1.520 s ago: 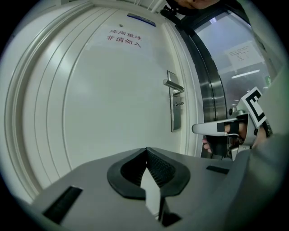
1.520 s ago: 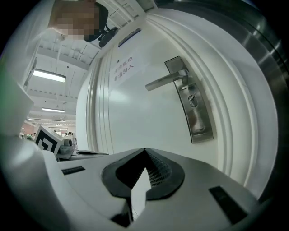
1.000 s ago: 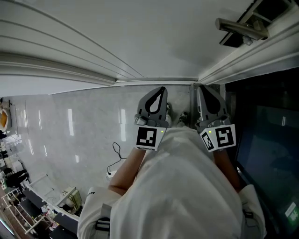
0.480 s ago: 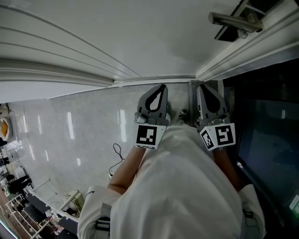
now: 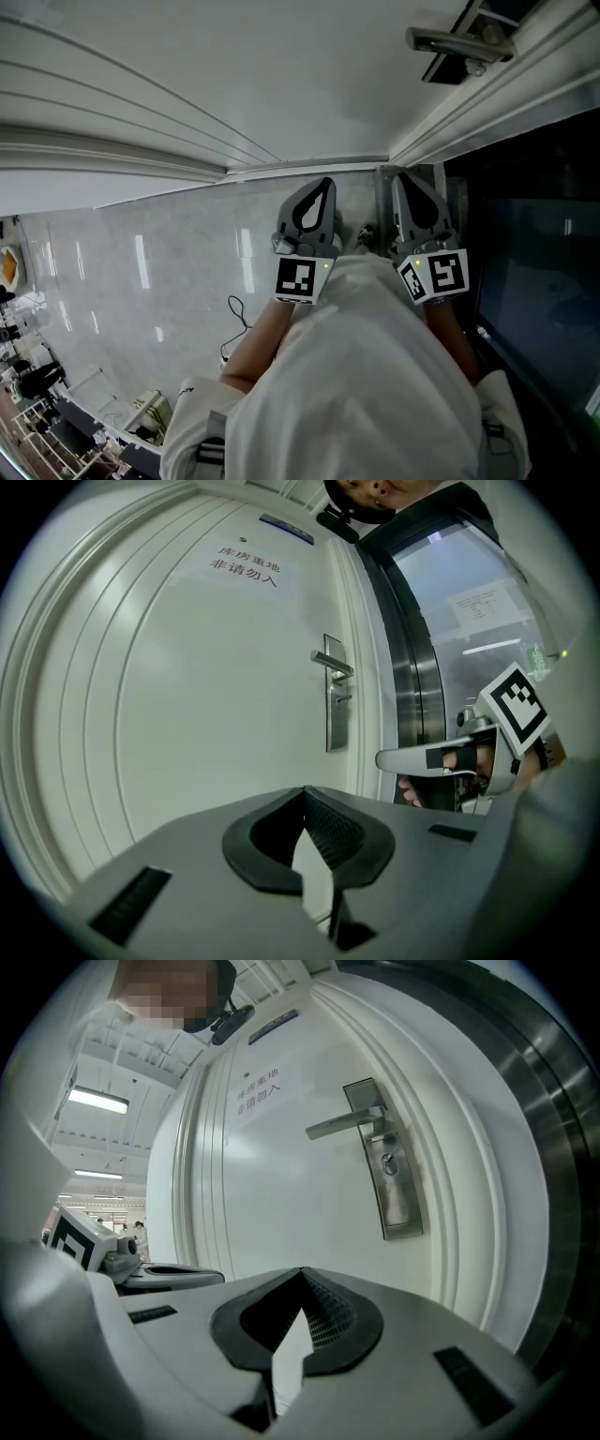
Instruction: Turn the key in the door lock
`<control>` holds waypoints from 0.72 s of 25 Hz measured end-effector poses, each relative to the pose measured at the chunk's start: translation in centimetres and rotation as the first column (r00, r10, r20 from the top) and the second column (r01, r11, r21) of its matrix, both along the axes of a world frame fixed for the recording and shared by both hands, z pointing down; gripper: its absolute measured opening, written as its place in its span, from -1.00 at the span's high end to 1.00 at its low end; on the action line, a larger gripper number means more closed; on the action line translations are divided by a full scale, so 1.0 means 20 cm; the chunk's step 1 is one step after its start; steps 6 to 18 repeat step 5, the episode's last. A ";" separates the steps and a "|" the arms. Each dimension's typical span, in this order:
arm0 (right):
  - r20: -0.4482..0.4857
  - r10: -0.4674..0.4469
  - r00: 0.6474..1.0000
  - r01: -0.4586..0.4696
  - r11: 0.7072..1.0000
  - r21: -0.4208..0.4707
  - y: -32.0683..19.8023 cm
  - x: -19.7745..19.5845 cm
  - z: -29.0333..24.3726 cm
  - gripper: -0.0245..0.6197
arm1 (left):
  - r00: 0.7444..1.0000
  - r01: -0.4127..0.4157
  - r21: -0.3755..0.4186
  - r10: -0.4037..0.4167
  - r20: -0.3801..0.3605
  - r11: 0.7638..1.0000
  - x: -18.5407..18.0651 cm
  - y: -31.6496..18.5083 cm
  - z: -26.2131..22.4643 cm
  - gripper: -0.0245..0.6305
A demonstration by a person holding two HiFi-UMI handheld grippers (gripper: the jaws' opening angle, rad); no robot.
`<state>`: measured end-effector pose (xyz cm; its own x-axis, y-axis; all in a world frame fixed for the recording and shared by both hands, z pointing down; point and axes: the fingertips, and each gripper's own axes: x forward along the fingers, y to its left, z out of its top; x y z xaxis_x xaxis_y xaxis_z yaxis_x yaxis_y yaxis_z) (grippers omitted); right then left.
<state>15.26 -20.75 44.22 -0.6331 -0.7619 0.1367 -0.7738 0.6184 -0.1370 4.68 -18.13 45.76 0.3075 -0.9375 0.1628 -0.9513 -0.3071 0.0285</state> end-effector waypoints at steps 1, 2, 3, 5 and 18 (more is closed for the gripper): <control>-0.001 0.002 1.000 -0.002 1.000 -0.001 0.00 0.00 0.00 0.92 | 1.000 0.003 0.003 -0.003 0.000 1.000 0.00 0.00 0.00 0.90; -0.003 0.005 1.000 -0.005 1.000 -0.003 0.01 0.01 0.01 0.92 | 1.000 0.006 0.005 -0.006 0.001 1.000 -0.01 0.00 0.00 0.90; -0.004 0.008 1.000 -0.008 1.000 -0.005 0.01 0.02 0.01 0.91 | 1.000 0.010 0.004 -0.010 0.001 1.000 -0.01 0.01 0.00 0.90; -0.004 0.015 1.000 -0.015 1.000 -0.010 0.01 0.03 0.01 0.91 | 1.000 0.019 0.000 -0.019 0.003 1.000 -0.02 0.01 0.00 0.90; -0.004 0.015 1.000 -0.015 1.000 -0.010 0.01 0.03 0.01 0.91 | 1.000 0.019 0.000 -0.019 0.003 1.000 -0.02 0.01 0.00 0.90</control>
